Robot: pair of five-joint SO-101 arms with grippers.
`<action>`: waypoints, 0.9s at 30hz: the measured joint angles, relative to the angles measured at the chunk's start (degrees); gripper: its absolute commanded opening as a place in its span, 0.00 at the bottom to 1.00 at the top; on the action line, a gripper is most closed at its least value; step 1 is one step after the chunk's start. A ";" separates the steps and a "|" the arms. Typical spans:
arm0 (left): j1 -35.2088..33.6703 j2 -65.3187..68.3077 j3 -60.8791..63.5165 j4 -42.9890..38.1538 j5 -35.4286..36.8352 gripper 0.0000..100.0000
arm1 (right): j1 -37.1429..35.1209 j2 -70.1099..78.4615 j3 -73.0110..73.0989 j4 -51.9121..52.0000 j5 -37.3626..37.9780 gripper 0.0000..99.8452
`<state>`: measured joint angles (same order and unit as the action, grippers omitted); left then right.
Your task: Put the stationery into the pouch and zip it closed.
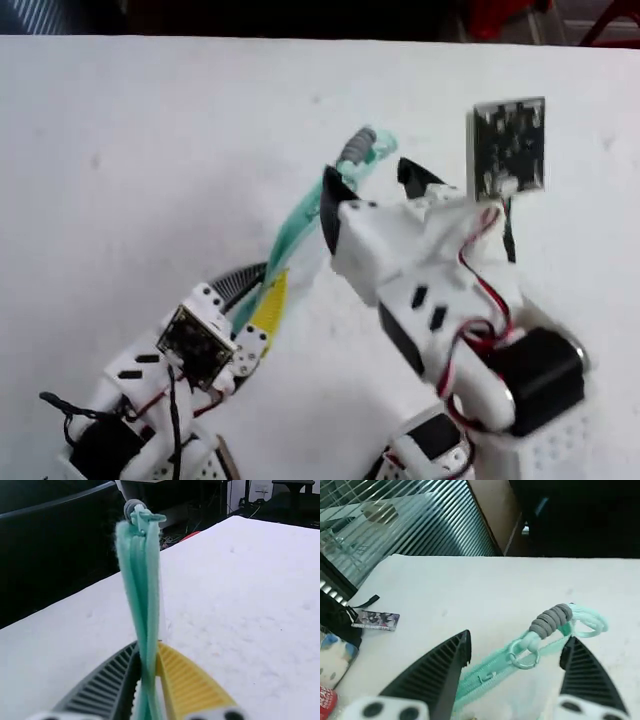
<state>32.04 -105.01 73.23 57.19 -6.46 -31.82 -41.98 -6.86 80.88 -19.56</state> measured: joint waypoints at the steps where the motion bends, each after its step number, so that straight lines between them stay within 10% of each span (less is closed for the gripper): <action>1: 0.00 0.00 0.00 0.00 0.00 0.02 | 0.00 2.37 -1.76 0.44 -1.67 0.28; 16: 0.00 0.00 -0.44 0.53 0.00 0.02 | 2.46 31.30 -23.91 14.24 -7.65 0.27; 27: -0.09 0.00 -0.44 0.53 0.09 0.02 | 7.12 37.63 -27.69 16.00 -2.37 0.02</action>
<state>31.96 -105.01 72.79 57.71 -6.37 -24.70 -4.35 -34.55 96.88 -21.93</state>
